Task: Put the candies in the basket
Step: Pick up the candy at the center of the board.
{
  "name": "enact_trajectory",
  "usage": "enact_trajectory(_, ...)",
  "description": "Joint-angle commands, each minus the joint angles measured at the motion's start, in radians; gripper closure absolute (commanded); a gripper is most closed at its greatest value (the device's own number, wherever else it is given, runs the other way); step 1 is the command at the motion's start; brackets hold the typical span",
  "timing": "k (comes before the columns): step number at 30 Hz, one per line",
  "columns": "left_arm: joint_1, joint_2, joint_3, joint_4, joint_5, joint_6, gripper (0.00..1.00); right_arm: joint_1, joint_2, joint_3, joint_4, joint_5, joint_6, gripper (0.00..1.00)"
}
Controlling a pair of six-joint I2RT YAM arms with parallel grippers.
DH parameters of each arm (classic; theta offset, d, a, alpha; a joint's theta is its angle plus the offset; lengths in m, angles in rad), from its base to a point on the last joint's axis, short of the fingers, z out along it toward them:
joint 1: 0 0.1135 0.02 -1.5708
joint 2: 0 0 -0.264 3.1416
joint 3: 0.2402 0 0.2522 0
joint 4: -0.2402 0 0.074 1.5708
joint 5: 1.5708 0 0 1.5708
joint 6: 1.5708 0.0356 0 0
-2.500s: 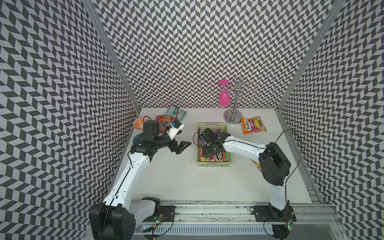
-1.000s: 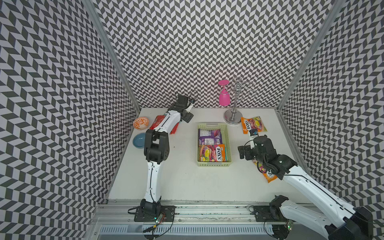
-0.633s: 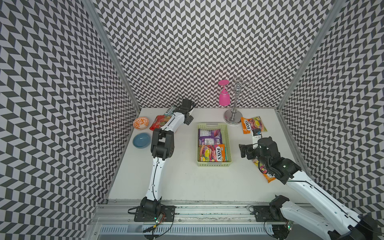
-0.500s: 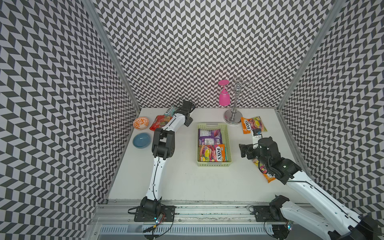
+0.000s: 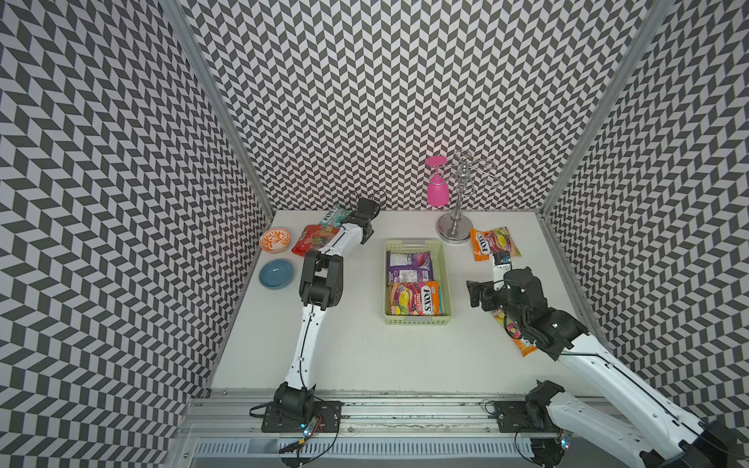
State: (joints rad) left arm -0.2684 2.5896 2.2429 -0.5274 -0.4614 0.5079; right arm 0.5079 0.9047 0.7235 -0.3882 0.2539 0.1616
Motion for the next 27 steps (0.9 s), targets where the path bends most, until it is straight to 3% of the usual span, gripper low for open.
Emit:
enact_trajectory(1, 0.017, 0.060, 0.007, -0.018, -0.020, 0.025, 0.44, -0.002, -0.023, -0.012, 0.051, -0.003, 0.003, 0.01)
enact_trajectory(8, 0.035, 0.095, 0.031, -0.019, -0.019, 0.038, 0.51, -0.003, -0.019, -0.012, 0.050, -0.006, 0.002, 0.01)
enact_trajectory(16, 0.031, 0.065, 0.027, -0.049, 0.030, 0.018, 1.00, -0.003, -0.020, -0.011, 0.054, -0.012, -0.004, 0.01)
enact_trajectory(27, 0.003, -0.067, 0.023, -0.070, 0.083, -0.010, 1.00, -0.003, -0.025, -0.013, 0.055, -0.003, -0.004, 0.01)
